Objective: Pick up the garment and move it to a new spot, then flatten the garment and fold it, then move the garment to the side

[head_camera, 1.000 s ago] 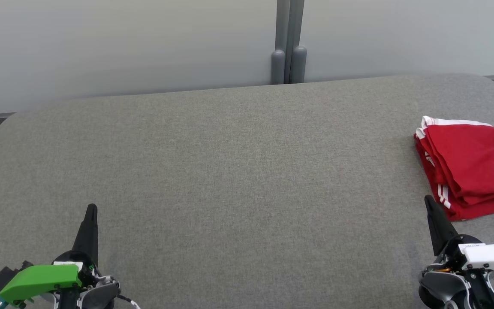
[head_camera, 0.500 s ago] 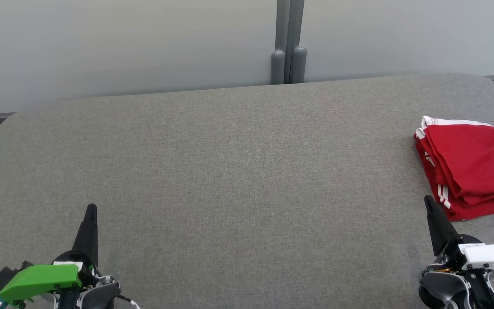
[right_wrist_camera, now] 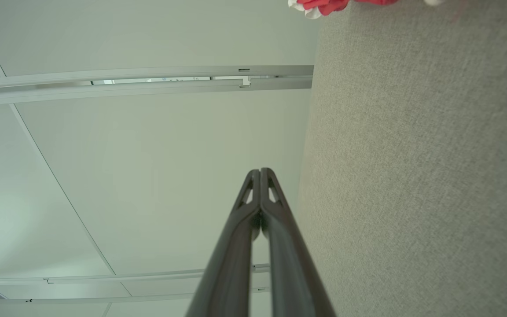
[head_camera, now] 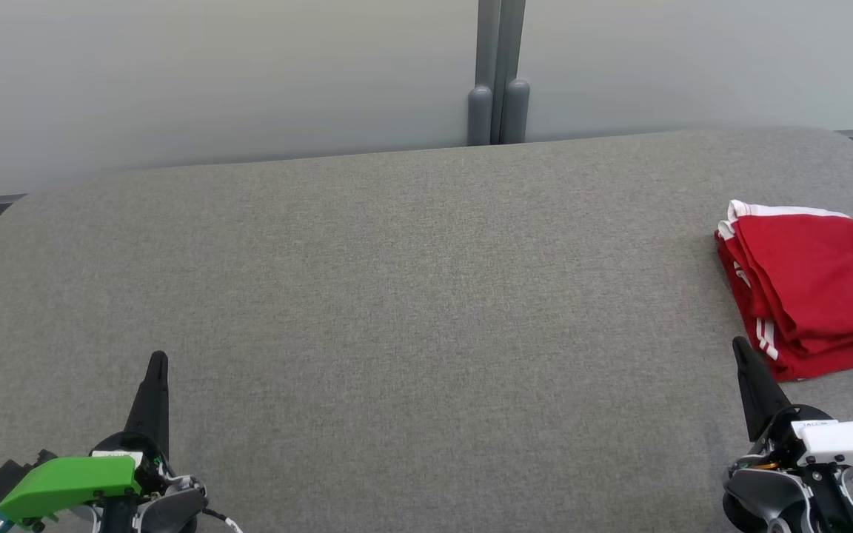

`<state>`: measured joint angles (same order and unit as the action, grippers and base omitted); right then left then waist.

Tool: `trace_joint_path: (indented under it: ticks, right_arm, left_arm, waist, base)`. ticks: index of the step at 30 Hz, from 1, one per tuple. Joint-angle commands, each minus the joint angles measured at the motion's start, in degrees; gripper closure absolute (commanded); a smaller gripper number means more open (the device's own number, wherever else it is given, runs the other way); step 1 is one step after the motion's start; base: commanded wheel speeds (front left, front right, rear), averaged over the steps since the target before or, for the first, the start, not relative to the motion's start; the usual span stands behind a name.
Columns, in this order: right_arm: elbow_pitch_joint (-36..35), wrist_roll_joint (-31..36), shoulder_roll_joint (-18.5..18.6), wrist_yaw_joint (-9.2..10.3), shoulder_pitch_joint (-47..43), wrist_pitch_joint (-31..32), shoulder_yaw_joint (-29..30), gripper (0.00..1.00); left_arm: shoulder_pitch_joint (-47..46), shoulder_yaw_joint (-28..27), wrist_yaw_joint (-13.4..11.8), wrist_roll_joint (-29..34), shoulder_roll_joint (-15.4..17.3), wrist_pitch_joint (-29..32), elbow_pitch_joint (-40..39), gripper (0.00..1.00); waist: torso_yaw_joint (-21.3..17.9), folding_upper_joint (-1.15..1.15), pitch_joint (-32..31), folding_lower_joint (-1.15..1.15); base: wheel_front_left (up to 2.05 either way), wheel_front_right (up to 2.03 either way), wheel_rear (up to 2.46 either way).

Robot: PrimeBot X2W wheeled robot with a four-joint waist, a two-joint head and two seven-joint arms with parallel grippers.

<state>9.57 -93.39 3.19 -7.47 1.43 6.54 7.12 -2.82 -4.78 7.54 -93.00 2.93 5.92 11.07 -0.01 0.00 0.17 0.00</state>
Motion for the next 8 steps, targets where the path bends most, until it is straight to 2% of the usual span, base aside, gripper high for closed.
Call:
trace_joint_path:
  ticks: [1, 8]
  right_arm:
    - [0.10, 0.35, 0.10, -0.04, 0.38, 0.19, 0.22, 1.00]
    - [0.11, 0.36, 0.08, -0.04, 0.39, 0.26, 0.27, 1.00]
  left_arm:
    - [-0.71, -0.13, 0.17, 0.18, -0.06, 0.10, -0.06, 1.00]
    - [-0.71, -0.14, 0.17, 0.21, -0.07, 0.11, -0.06, 1.00]
  waist:
    - [0.00, 0.00, 0.00, 0.00]
    - [0.00, 0.00, 0.00, 0.00]
  base:
    - [0.00, 0.00, 0.00]
    - [0.00, 0.00, 0.00]
